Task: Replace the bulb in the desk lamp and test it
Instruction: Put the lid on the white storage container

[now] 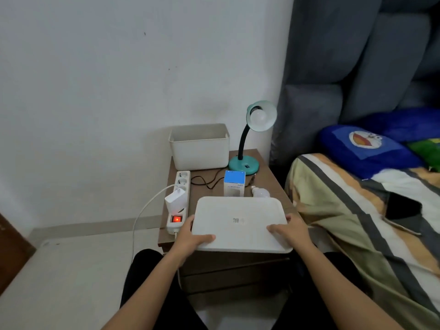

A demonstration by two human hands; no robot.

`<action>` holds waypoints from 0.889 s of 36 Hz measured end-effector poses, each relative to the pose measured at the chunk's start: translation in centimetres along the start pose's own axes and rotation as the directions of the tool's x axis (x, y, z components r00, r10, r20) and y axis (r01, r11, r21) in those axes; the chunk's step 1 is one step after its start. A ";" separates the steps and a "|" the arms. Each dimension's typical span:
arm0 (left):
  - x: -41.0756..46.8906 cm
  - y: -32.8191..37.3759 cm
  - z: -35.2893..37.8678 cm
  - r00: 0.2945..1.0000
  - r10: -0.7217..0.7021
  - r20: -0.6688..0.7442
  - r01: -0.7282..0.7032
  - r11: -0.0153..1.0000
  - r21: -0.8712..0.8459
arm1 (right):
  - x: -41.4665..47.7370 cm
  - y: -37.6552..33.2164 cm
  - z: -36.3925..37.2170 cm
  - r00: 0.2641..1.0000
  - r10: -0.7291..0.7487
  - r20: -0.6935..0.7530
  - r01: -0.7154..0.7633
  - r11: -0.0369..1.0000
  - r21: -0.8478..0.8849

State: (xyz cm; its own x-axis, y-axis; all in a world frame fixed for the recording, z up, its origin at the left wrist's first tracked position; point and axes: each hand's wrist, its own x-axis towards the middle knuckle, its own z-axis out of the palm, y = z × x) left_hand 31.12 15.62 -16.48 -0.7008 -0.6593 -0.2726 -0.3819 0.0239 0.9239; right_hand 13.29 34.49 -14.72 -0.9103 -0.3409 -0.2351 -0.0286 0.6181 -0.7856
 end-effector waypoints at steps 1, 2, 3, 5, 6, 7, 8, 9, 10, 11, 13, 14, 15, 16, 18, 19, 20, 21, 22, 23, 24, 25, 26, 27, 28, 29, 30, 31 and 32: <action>0.0 -0.2 0.1 1.000 -0.018 0.006 0.018 1.000 0.006 | 0.1 0.4 0.2 1.000 0.005 0.000 -0.005 1.000 0.000; 0.0 -0.5 0.1 0.999 -0.032 0.012 0.032 0.999 0.012 | 0.2 0.7 0.4 1.000 0.015 0.004 -0.015 1.000 -0.002; 0.2 -0.8 0.1 0.999 -0.050 0.016 0.050 0.999 0.019 | 0.3 0.9 0.7 1.000 0.021 0.009 -0.021 1.000 -0.006; 0.6 -1.3 0.3 0.997 -0.078 0.020 0.078 0.997 0.021 | 0.7 1.3 1.2 0.999 0.038 0.021 -0.037 0.999 -0.023; 0.8 -1.5 0.5 0.996 -0.084 0.017 0.084 0.996 0.019 | 0.8 1.5 1.5 0.998 0.048 0.027 -0.047 0.998 -0.033; 1.1 -1.6 0.7 0.996 -0.089 0.008 0.088 0.996 0.022 | 1.2 1.7 1.7 0.998 0.052 0.030 -0.050 0.998 -0.041; 1.4 -1.7 0.9 0.996 -0.086 -0.001 0.086 0.996 0.025 | 1.4 1.8 2.0 0.998 0.058 0.032 -0.056 0.997 -0.051; 1.6 -1.8 1.1 0.997 -0.075 -0.011 0.075 0.997 0.034 | 1.7 2.0 2.2 0.997 0.063 0.032 -0.061 0.996 -0.064; 1.9 -1.8 1.3 0.998 -0.060 -0.023 0.061 0.997 0.051 | 2.0 2.0 2.4 0.997 0.068 0.032 -0.065 0.995 -0.076; 2.3 -1.9 1.5 0.998 -0.054 -0.032 0.056 0.996 0.069 | 2.3 2.1 2.7 0.997 0.067 0.027 -0.064 0.994 -0.084; 2.8 -2.0 1.7 0.997 -0.057 -0.051 0.062 0.993 0.099 | 2.8 2.0 3.1 0.998 0.062 0.014 -0.061 0.994 -0.090; 3.0 -2.1 1.7 0.996 -0.055 -0.071 0.063 0.991 0.117 | 3.2 2.1 3.3 0.998 0.059 0.010 -0.058 0.994 -0.090; 3.6 -2.7 1.7 0.994 -0.051 -0.093 0.063 0.989 0.132 | 3.4 2.2 3.5 0.998 0.055 0.007 -0.054 0.994 -0.092; 4.1 -3.2 1.7 0.993 -0.048 -0.108 0.065 0.986 0.155 | 3.6 2.1 3.6 0.999 0.050 0.006 -0.049 0.994 -0.095; 4.9 -3.6 1.9 0.991 -0.042 -0.128 0.067 0.977 0.200 | 4.2 2.3 4.0 0.999 0.045 -0.001 -0.045 0.995 -0.091; 4.5 -3.0 2.1 0.990 -0.032 -0.141 0.063 0.973 0.223 | 4.4 2.4 4.1 0.999 0.038 -0.007 -0.039 0.995 -0.091; 4.2 -2.4 2.3 0.989 -0.028 -0.145 0.063 0.969 0.241 | 4.6 2.5 4.2 1.000 0.029 -0.012 -0.030 0.995 -0.099; 4.2 -2.1 2.4 0.989 -0.031 -0.142 0.067 0.965 0.255 | 4.9 2.6 4.4 1.000 0.023 -0.016 -0.025 0.993 -0.113; 4.5 -2.2 2.5 0.989 -0.033 -0.145 0.072 0.959 0.273 | 5.0 2.6 4.5 1.000 0.018 -0.019 -0.021 0.992 -0.127; 4.8 -2.2 2.5 0.989 -0.035 -0.146 0.077 0.955 0.288 | 5.1 2.6 4.6 1.000 0.015 -0.021 -0.017 0.990 -0.140; 5.0 -2.2 2.6 0.989 -0.033 -0.147 0.076 0.951 0.301 | 5.1 2.4 4.7 1.000 0.010 -0.022 -0.013 0.988 -0.153; 5.2 -2.2 2.6 0.988 -0.031 -0.151 0.076 0.949 0.307 | 5.0 2.2 4.7 1.000 0.007 -0.024 -0.011 0.985 -0.170; 5.4 -2.2 2.7 0.987 -0.029 -0.156 0.077 0.947 0.312 | 4.9 1.9 4.7 1.000 0.003 -0.027 -0.008 0.982 -0.188; 5.6 -2.2 2.7 0.987 -0.030 -0.158 0.080 0.944 0.320 | 5.0 1.6 4.7 1.000 -0.001 -0.031 -0.005 0.978 -0.208; 5.8 -2.2 2.7 0.987 -0.023 -0.160 0.076 0.940 0.333 | 5.2 1.5 4.7 0.999 -0.004 -0.037 -0.005 0.974 -0.226; 6.1 -2.2 2.7 0.986 -0.019 -0.165 0.076 0.935 0.347 | 5.3 1.4 4.6 0.999 -0.006 -0.041 -0.004 0.971 -0.239; 6.3 -2.1 2.7 0.986 -0.017 -0.169 0.077 0.931 0.358 | 5.5 1.2 4.6 0.999 -0.006 -0.040 -0.004 0.969 -0.247; 6.5 -2.1 2.8 0.985 -0.014 -0.171 0.076 0.929 0.363 | 5.6 1.1 4.6 0.999 -0.002 -0.037 -0.007 0.969 -0.246; 6.6 -2.1 2.8 0.984 -0.012 -0.176 0.076 0.928 0.366 | 5.9 1.0 4.6 0.999 0.005 -0.036 -0.014 0.971 -0.241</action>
State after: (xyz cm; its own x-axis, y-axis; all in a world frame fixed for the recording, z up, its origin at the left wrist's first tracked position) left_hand 25.57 13.29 -20.94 -0.5796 -0.7812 -0.2319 -0.6279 0.2467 0.7382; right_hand 9.81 29.85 -19.58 -0.9247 -0.3119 -0.2181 -0.1149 0.7750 -0.6215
